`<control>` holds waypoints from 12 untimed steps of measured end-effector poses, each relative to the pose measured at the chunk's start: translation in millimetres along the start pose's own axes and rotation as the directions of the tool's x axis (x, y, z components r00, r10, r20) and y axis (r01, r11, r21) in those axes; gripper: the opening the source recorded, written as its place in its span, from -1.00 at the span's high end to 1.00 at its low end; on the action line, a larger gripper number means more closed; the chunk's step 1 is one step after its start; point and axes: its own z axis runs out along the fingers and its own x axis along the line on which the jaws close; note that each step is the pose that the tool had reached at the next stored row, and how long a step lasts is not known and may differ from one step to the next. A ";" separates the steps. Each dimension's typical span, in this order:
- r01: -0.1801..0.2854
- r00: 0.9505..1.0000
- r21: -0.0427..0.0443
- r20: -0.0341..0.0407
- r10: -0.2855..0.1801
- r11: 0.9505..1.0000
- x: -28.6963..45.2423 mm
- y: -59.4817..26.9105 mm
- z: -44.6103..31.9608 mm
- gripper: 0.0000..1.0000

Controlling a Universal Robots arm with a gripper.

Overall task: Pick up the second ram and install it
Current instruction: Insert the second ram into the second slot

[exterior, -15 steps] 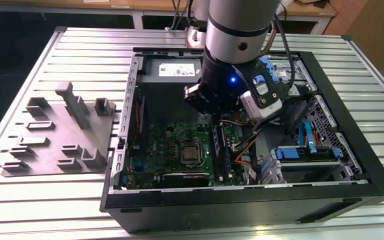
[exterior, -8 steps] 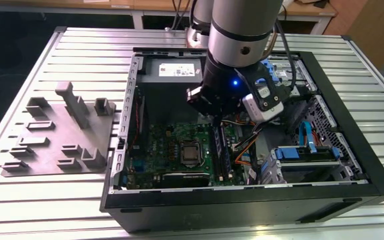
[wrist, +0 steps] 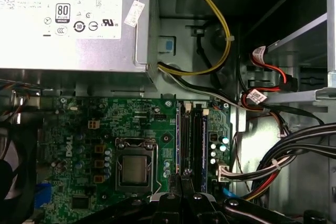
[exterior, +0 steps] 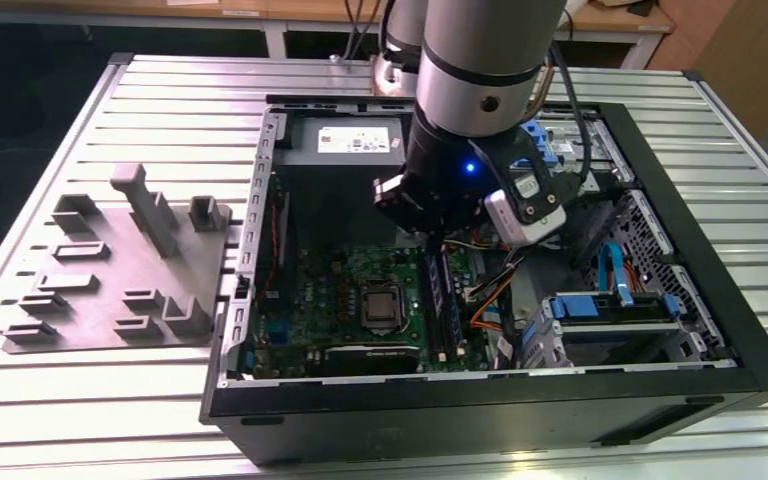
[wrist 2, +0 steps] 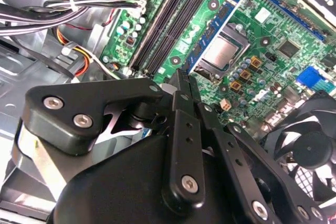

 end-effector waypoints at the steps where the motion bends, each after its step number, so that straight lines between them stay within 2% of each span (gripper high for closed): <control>1: 0.000 1.000 0.000 0.000 0.000 1.000 0.0 -0.1 1.4 0.77; 12: 0.000 1.000 0.001 0.005 0.000 1.000 0.1 -1.4 21.1 0.77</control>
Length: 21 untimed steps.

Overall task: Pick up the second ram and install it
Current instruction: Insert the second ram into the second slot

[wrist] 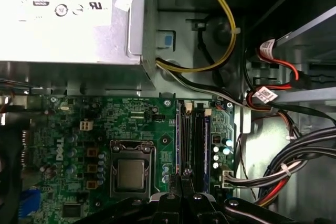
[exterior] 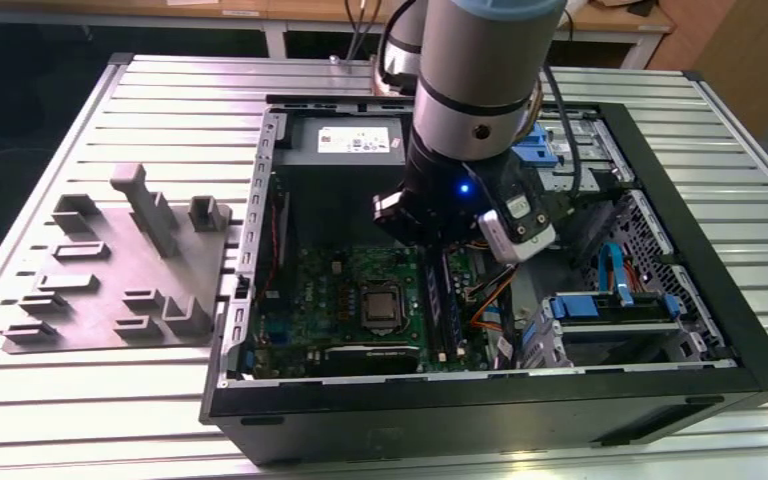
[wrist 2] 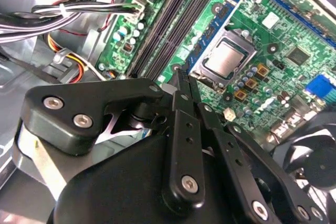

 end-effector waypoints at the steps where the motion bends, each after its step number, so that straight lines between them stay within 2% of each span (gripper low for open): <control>1: 0.000 1.000 0.000 0.000 0.000 1.000 0.0 -0.1 1.8 0.77; 8: 0.000 1.000 0.000 0.001 0.000 1.000 -5.3 -1.1 9.3 0.77; 12: -0.001 1.000 0.000 0.001 0.001 1.000 -8.2 -5.6 12.5 0.77; 16: -0.002 1.000 0.000 0.001 0.002 1.000 -8.2 -11.6 16.4 0.77; 21: -0.002 1.000 -0.001 0.001 0.002 1.000 -8.6 -12.3 21.0 0.77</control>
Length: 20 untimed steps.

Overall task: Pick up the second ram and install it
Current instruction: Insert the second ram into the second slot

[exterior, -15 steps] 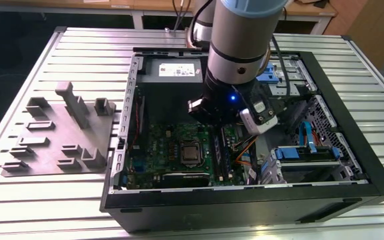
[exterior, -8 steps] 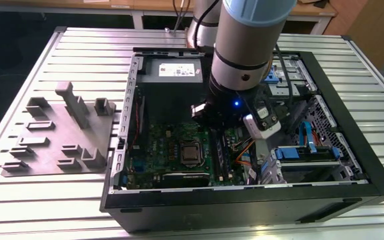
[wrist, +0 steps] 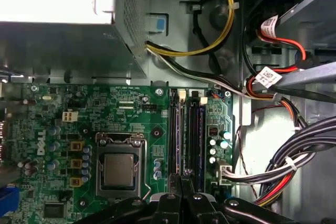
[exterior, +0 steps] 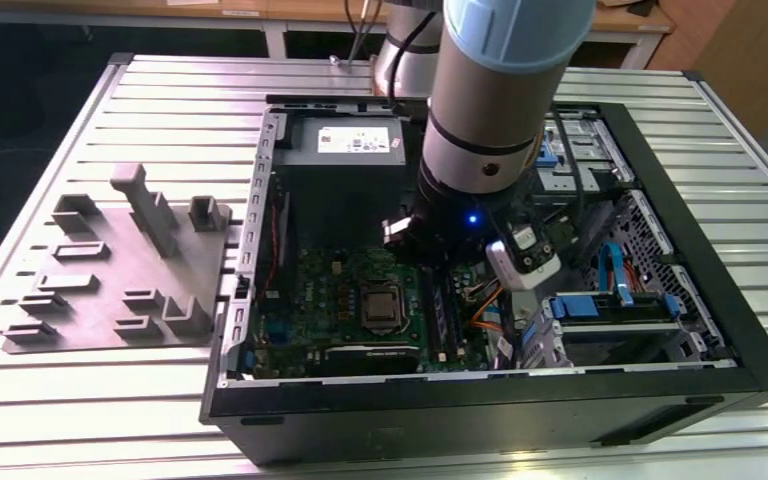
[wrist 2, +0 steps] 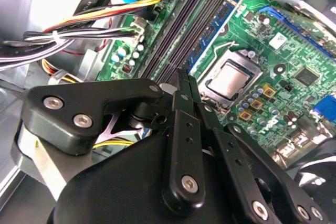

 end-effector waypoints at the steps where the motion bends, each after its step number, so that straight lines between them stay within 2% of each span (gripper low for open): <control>1: 0.000 1.000 0.000 0.000 0.000 1.000 -0.4 -0.1 1.2 0.77; 7: 0.000 1.000 0.000 0.000 0.000 1.000 -0.7 -0.3 6.6 0.77; 14: 0.000 1.000 0.000 0.000 0.000 1.000 -2.8 -0.5 8.1 0.77; 18: 0.000 1.000 0.000 0.002 0.000 1.000 -2.9 -0.7 13.0 0.77; 20: 0.000 1.000 0.000 0.002 0.000 1.000 -2.8 -0.7 13.1 0.77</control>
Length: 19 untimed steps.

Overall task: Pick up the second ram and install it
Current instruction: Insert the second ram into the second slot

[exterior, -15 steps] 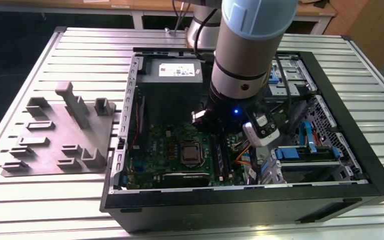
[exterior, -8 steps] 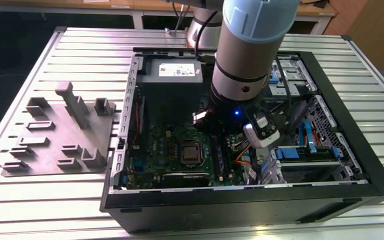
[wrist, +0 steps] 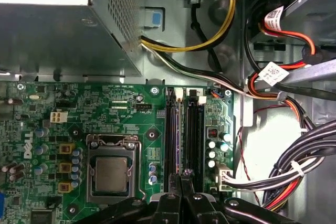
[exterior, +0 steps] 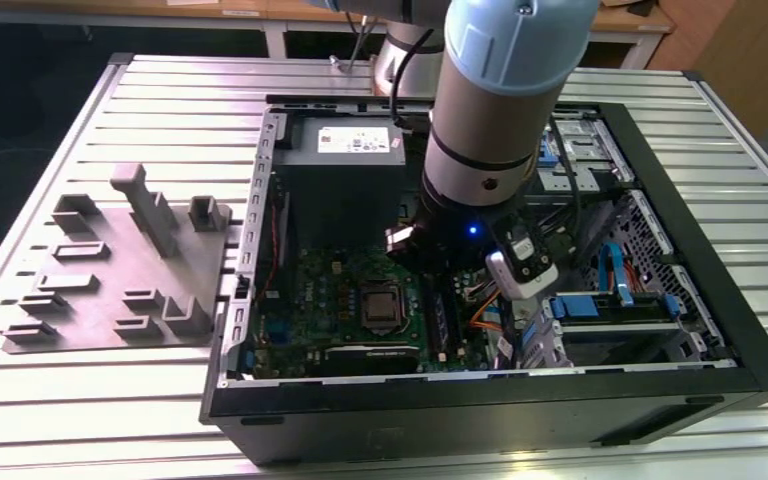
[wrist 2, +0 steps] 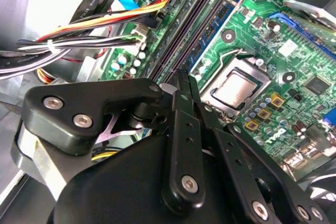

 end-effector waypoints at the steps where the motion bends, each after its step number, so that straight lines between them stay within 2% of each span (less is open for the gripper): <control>1: 0.000 1.000 -0.001 0.000 0.000 1.000 0.0 0.0 0.0 0.77; 9: 0.000 1.000 -0.002 0.002 0.000 1.000 1.6 0.0 1.8 0.77; 11: 0.000 1.000 -0.005 0.004 0.000 1.000 2.1 -0.2 3.4 0.77; 19: 0.000 1.000 -0.006 0.004 0.000 1.000 2.1 -0.3 4.5 0.77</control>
